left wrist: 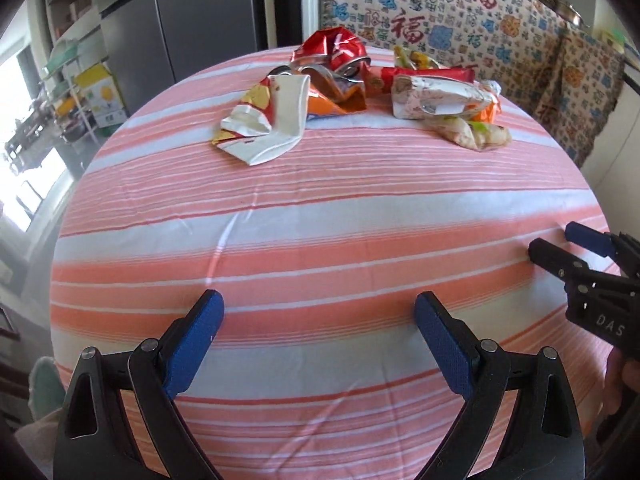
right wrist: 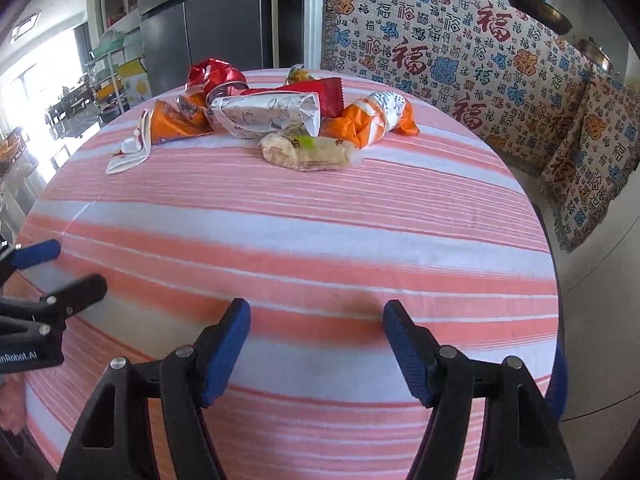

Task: Collect trash
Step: 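Move both tools back over the table toward the remaining wrappers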

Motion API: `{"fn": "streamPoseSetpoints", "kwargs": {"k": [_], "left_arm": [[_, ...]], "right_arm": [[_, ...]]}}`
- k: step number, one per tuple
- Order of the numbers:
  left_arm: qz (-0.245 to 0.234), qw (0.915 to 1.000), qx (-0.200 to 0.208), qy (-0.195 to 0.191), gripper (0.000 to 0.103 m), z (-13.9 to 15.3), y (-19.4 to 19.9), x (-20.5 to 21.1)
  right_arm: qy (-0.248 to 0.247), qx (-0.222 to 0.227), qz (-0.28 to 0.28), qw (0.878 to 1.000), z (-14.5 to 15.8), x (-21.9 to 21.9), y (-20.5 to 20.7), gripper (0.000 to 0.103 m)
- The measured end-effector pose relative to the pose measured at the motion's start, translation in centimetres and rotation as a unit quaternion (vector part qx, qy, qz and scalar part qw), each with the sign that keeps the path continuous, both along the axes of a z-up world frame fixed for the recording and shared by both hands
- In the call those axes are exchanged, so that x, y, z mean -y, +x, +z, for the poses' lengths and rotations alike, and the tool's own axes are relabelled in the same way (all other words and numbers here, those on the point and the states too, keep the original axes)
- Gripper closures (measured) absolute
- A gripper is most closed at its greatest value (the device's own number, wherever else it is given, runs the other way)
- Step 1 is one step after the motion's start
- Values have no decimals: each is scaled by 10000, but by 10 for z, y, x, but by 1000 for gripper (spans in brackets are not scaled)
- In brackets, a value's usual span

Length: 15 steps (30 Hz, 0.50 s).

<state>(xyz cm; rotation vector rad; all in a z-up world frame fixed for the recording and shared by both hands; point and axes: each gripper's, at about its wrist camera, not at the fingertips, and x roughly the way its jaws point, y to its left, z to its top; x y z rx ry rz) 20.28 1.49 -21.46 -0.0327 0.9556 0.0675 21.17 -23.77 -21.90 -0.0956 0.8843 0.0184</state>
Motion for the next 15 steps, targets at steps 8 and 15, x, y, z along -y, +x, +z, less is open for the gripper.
{"fn": "streamPoseSetpoints", "kwargs": {"k": [8,15], "left_arm": [[147,9999,-28,23,1,0,8,-7],[187,9993,225,220,2,22,25,0]], "right_arm": [[105,27,-255,9996,-5,-2,17,27],[84,36,-254,9996,-4,-3,17,27]]}}
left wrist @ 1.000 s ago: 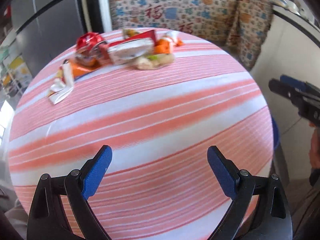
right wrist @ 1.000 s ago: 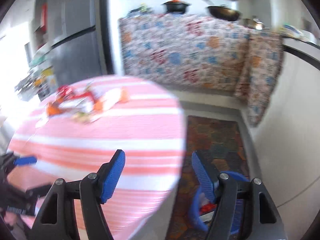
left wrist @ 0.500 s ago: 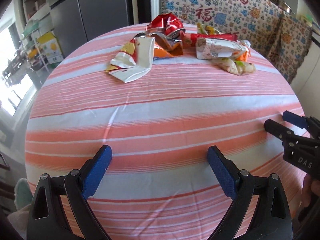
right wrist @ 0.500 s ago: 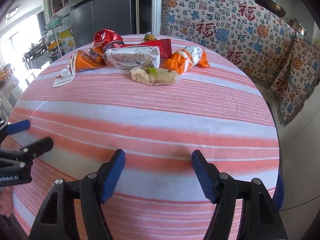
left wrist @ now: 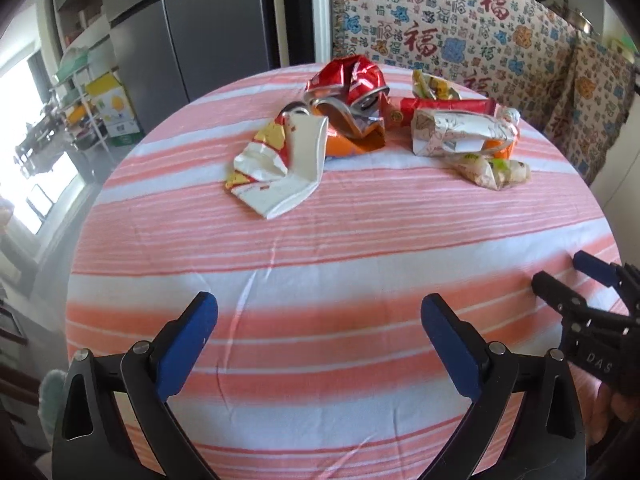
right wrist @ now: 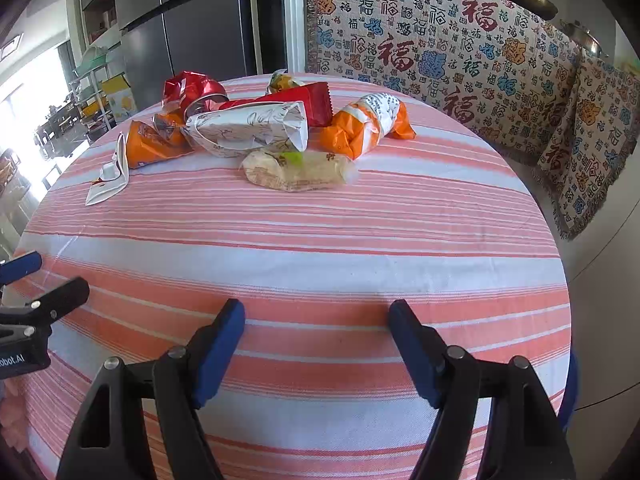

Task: Collect trash
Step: 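Move both tools back over the table toward the remaining wrappers, then grasp the white paper wrapper beside the orange can with the left tool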

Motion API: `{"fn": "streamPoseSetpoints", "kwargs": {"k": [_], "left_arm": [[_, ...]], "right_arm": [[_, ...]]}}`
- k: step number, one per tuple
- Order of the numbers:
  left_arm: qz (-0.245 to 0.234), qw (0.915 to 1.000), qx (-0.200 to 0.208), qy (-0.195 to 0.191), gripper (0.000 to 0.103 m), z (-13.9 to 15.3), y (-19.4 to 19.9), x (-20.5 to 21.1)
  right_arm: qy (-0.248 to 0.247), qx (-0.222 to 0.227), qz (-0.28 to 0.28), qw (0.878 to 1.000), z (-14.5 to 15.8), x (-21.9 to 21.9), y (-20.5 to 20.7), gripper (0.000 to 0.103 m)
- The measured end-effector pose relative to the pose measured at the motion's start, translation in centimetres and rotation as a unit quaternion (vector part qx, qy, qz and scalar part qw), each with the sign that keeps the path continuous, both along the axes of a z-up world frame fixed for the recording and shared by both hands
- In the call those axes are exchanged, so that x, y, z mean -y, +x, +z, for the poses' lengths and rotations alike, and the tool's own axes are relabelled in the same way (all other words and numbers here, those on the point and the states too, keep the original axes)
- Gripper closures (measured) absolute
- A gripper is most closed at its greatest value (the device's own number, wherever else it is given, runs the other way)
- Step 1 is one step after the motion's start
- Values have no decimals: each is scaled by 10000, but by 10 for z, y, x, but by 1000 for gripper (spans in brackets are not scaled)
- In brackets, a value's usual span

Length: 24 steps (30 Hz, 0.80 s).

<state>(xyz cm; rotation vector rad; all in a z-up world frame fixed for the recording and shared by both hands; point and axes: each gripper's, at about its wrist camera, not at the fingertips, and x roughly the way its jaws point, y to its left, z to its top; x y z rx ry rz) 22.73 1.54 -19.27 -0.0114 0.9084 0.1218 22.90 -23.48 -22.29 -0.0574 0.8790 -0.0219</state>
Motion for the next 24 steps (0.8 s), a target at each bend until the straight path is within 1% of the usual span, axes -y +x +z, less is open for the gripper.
{"fn": "streamPoseSetpoints", "kwargs": {"k": [3,6,10,15,18,20,22,24], "left_arm": [[202,9997,32,-151,2,4,21,-7],[514,9973,11,-523,2,-2,43,-23],[775,9964,-164,-317,2,-17,60,-42],[1153,9927,-153,-327,3,-18,48,-82],[1508,9877,-237,-343,3,-21,38,-113],[1689,9843,-223,-471,3,-21,30,-128],[1634,9845,-171,-616,3,-17,25,-129],[1290,9889,-44,-741,3,-8,20,-115]], "right_arm": [[-3,3,0,10000,0,0,0,27],[-20,37,6,10000,0,0,-3,27],[-41,107,3,9999,0,1,-7,27],[-36,112,4,9999,-1,0,-8,27],[-41,113,2,9999,-1,0,-9,27],[-38,113,4,9999,-1,1,-8,27],[-40,115,2,9999,-1,0,-8,27],[-43,117,0,9999,-1,0,-8,27]]}}
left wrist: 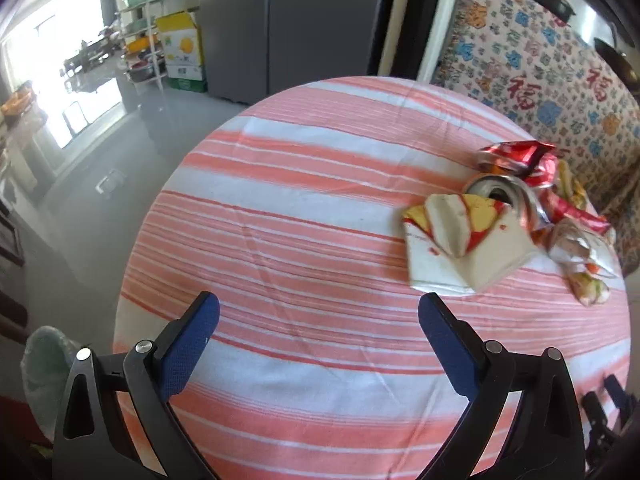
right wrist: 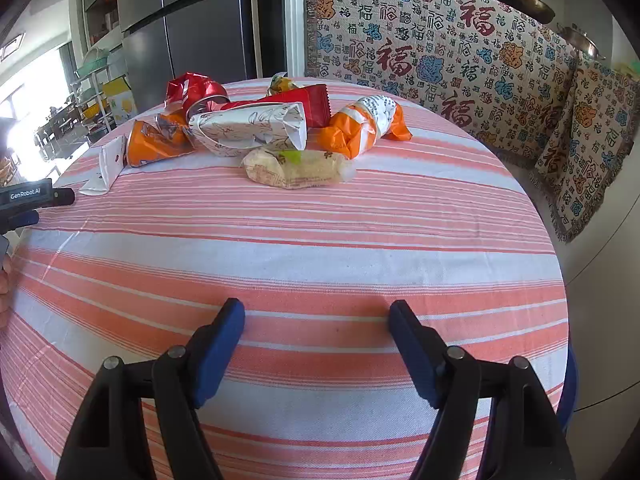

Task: Collect trash
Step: 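Grasp the white paper wrapper beside the orange can with the left tool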

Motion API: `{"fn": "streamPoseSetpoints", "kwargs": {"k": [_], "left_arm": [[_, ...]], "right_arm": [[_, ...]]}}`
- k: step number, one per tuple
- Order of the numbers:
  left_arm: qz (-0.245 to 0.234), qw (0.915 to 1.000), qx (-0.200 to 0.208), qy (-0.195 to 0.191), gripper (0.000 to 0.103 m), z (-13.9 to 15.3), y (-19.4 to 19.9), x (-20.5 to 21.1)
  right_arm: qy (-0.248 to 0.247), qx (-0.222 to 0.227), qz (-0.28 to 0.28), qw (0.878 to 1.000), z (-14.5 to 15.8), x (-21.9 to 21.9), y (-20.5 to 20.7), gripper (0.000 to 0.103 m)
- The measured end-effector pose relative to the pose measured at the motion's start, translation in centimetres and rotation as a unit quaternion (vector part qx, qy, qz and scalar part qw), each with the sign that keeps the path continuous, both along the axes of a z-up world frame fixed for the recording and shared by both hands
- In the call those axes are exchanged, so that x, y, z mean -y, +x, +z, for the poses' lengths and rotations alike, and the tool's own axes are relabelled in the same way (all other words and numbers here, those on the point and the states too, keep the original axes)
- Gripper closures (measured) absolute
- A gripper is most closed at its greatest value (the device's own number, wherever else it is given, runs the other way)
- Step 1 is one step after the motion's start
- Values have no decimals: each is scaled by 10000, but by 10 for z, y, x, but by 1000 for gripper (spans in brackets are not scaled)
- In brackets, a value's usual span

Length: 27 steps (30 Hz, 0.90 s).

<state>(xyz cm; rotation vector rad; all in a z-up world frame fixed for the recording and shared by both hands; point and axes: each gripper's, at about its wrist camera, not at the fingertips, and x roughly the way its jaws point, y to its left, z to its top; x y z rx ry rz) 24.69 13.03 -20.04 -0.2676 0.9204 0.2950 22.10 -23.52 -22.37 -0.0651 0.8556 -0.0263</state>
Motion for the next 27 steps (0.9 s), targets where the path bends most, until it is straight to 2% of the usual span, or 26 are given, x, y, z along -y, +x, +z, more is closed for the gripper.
{"fn": "streamPoseSetpoints", "kwargs": {"k": [3,5,8,10,13,16,18,20,24,27], "left_arm": [[-839,9963,198,9,3,11,2,46],[-1257,9916,218,206,3,15,7,76],[-1456,9873,235,583,4,14,22,104],[-1473,9862,210,731,8,12,36,113],[-1408,9869,78,779,20,4,57,114],[-1412,9870,12,764,38,-1,63,111],[-1486,9863,10,717,65,-2,62,110],[-1547,9856,-12,686,82,-3,61,108],[-1622,9853,-70,526,92,-2,51,98],[-1658,9857,-139,269,94,3,43,90]], "right_arm": [[1,1,0,10000,0,0,0,27],[3,1,0,10000,0,0,0,27],[14,4,-1,10000,0,0,-1,27],[34,7,-2,10000,0,1,0,27],[144,13,20,9999,1,3,-1,25],[254,4,131,9996,3,7,1,25],[402,-36,272,9988,6,15,10,25],[445,-43,352,9984,12,25,26,26],[555,-196,596,9965,19,41,73,31],[643,-355,905,9932,15,42,101,36]]}}
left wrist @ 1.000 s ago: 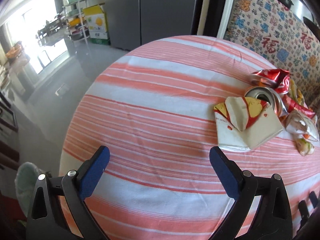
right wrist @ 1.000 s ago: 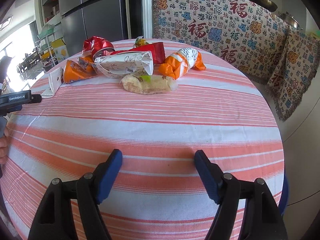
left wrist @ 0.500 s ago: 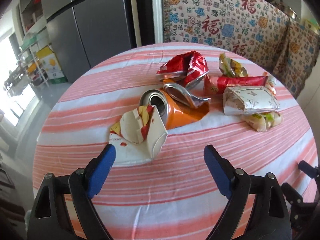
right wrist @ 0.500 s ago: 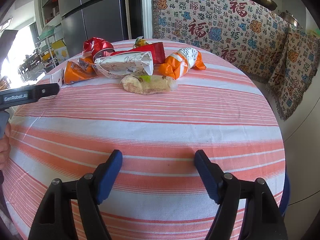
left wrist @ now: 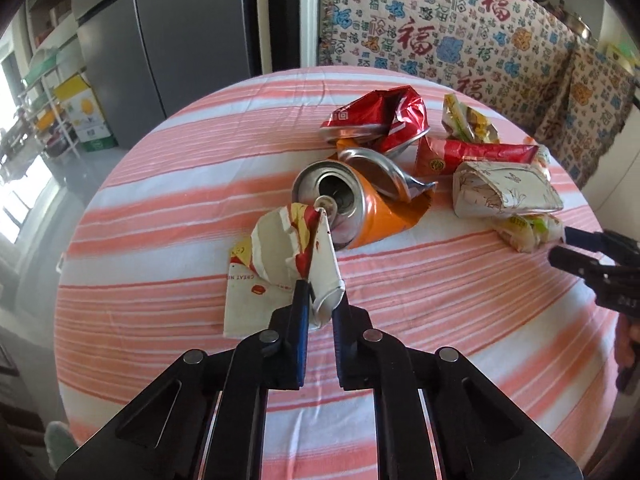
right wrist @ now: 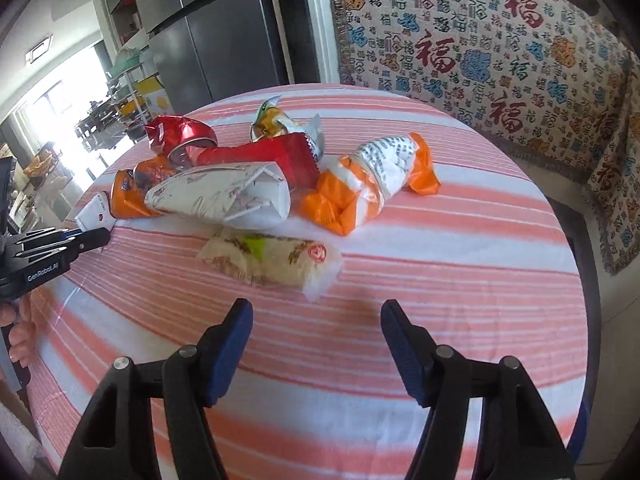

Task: Collect trash
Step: 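Grasp the white paper wrapper beside the orange can with the left tool, then grasp the clear bread bag with the right tool while the left tool holds the white wrapper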

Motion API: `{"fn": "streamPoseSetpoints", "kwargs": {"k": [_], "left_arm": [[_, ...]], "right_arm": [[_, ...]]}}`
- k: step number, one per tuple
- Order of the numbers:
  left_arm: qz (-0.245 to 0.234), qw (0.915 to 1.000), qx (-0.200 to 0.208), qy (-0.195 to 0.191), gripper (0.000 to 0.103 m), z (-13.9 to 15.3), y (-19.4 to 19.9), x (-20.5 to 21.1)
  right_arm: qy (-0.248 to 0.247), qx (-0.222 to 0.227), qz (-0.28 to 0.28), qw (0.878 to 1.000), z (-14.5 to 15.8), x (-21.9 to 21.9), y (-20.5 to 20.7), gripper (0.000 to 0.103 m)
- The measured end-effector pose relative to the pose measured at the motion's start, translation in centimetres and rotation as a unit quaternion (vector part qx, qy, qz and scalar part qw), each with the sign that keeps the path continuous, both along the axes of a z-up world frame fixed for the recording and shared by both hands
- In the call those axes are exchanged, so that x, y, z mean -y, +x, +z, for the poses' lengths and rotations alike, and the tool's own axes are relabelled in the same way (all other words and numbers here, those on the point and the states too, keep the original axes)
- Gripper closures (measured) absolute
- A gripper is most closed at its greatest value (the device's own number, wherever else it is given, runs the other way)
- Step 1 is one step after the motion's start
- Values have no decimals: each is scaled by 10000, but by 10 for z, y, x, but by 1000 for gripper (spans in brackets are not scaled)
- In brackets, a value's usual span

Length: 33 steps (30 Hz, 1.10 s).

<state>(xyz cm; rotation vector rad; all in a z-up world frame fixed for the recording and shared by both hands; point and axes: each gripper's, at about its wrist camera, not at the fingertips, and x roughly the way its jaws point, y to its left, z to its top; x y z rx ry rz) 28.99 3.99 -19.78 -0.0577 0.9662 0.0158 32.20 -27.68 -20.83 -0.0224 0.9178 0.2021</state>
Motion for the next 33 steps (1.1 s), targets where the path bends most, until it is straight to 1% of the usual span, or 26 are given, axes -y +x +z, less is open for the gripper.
{"fn": "streamPoseSetpoints", "kwargs": {"k": [1,3,4,6,7,9,12,14,15,17,19,20,21,22,23,24,25,26,27,28,30,33], "left_arm": [[-20,10000,-44,-82,94,1,-4,-2],[-67,9997,-107,-198,95,3,-12,-5],[-102,9996,-134,-248,95,3,-17,-6],[-163,9989,-194,-404,95,3,-28,-5],[-199,9985,-211,-468,95,3,-34,-3],[-289,9977,-237,-561,95,4,-45,3],[-420,9961,-287,-716,95,3,-62,12],[-488,9949,-314,-824,95,3,-69,15],[-518,9945,-310,-858,95,3,-74,17],[-587,9940,-303,-877,95,4,-80,21],[-672,9934,-313,-870,95,3,-84,22],[-710,9932,-328,-862,91,2,-85,22],[-761,9926,-345,-883,84,2,-86,22],[-803,9919,-367,-913,80,1,-87,23],[-828,9915,-360,-939,72,0,-89,23],[-863,9911,-346,-951,66,1,-89,24],[-904,9909,-330,-944,64,1,-90,25],[-941,9909,-306,-916,59,2,-92,27],[-979,9910,-271,-874,55,4,-93,28],[-1028,9912,-221,-810,53,5,-94,31],[-1140,9912,-133,-662,45,8,-95,38],[-1317,9899,-112,-508,44,6,-95,45]], "right_arm": [[49,-48,113,9999,-2,-1,7,41],[28,3,234,9997,-4,-5,13,55],[100,-7,284,9995,-4,-6,14,74],[217,1,260,9994,-1,-6,9,78],[207,22,246,9995,0,-7,3,81],[130,-46,184,9997,2,-11,-13,83],[80,-225,35,9997,4,-15,-44,83],[115,-439,-75,9989,2,-17,-66,83],[163,-563,-113,9982,0,-18,-76,83],[420,-759,-111,9962,-2,-20,-96,83],[552,-882,-79,9945,-1,-23,-110,80],[547,-927,-74,9942,-1,-24,-114,72],[553,-961,-36,9938,0,-23,-117,65],[509,-956,3,9941,2,-23,-119,55],[366,-890,60,9953,5,-24,-120,52],[173,-817,129,9964,9,-26,-121,52],[-11,-768,228,9968,12,-27,-120,52],[-149,-746,366,9964,15,-29,-118,50],[-236,-752,520,9955,18,-31,-117,49],[-286,-778,718,9940,20,-33,-114,46],[-357,-765,1094,9904,26,-39,-109,45],[-634,-709,1436,9851,31,-48,-98,45]]}}
